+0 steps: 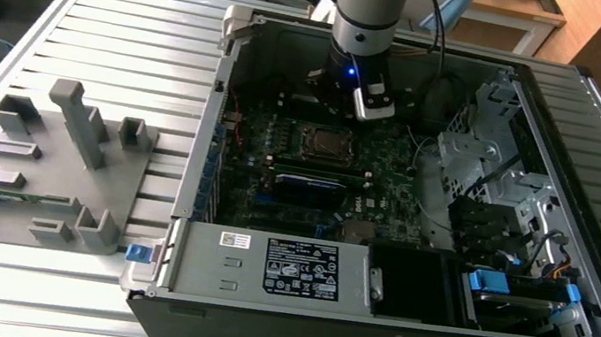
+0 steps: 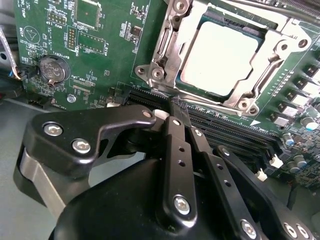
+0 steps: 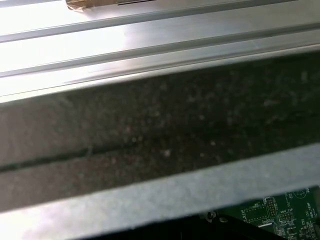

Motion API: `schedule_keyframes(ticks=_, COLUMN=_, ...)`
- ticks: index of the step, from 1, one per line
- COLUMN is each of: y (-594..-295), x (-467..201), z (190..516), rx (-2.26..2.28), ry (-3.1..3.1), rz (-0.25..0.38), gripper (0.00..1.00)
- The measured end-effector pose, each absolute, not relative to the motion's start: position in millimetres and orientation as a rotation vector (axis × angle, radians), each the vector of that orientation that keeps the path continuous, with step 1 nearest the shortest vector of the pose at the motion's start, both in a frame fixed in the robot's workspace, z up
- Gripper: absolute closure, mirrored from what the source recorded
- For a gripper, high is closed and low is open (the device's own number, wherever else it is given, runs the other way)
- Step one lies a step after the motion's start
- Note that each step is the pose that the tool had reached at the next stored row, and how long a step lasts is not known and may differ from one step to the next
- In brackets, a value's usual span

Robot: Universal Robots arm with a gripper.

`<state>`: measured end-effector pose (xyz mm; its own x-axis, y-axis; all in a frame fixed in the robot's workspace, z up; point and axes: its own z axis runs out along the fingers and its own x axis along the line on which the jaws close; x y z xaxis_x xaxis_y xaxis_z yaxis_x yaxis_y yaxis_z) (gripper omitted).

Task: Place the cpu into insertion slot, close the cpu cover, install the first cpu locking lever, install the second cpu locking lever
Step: 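Install the first cpu locking lever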

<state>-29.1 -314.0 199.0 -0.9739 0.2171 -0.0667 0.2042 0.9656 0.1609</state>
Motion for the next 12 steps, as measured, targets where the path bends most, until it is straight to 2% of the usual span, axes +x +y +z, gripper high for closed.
schedule_keyframes(ticks=12, y=-314.6, x=-29.1, z=196.9, rx=0.327, ry=3.031, rz=0.234, gripper=0.89)
